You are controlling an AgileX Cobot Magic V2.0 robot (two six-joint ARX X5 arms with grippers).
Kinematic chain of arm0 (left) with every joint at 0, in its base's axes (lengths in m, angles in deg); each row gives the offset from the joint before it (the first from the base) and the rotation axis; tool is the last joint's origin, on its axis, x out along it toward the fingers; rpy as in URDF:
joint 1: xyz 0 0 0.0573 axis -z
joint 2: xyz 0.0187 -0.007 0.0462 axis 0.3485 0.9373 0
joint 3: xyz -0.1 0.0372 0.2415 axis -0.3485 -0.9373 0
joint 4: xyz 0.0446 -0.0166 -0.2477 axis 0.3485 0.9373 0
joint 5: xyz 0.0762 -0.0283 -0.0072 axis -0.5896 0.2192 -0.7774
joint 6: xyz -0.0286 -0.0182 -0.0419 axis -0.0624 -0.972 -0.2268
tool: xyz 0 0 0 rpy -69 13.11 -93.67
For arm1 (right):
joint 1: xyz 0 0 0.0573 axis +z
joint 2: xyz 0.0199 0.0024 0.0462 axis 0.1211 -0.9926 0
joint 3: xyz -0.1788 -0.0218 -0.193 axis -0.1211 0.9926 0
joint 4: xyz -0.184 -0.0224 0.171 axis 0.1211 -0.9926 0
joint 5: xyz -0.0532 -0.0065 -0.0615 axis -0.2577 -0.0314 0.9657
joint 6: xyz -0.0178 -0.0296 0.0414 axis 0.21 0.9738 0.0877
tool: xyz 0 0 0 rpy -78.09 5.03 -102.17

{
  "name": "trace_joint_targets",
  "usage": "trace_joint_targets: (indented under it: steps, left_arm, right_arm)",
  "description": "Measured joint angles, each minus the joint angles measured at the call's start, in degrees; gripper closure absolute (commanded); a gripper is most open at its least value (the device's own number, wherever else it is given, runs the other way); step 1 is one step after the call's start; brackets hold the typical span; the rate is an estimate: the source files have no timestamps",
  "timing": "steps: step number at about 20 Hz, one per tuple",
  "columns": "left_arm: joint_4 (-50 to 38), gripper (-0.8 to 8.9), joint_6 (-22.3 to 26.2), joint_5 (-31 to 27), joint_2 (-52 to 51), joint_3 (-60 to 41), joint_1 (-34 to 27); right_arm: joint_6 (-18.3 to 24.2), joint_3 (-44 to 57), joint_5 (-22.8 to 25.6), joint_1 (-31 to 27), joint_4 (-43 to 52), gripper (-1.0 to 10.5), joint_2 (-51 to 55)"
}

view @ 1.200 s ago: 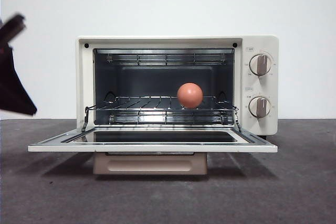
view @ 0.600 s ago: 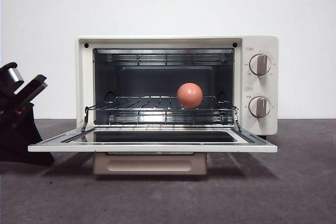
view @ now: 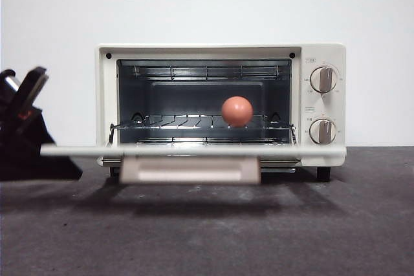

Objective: Eggoven

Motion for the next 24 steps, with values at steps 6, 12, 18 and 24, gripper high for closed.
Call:
trace_joint_targets:
  steps: [6,12,18,24]
  left_arm:
    - [-16.0,8.07,-11.0,4.7,0.0,0.0,-0.4]
    - [-32.8,8.07,-20.4,-3.0,0.0,0.1,-0.2]
    - [-35.0,8.06,-23.5,-3.2,-0.5,0.2,-0.2]
    - [-29.5,8.06,-23.6,-3.3,-6.8,0.2,1.4]
  right_arm:
    - [0.0,0.0,0.0,0.0,0.0,6.1,0.0]
    - [0.0,0.0,0.0,0.0,-0.4,6.1,0.0]
    - [0.0,0.0,0.4,0.0,-1.9,6.1,0.0]
    - [0.0,0.0,1.3,0.0,-1.9,6.4,0.0]
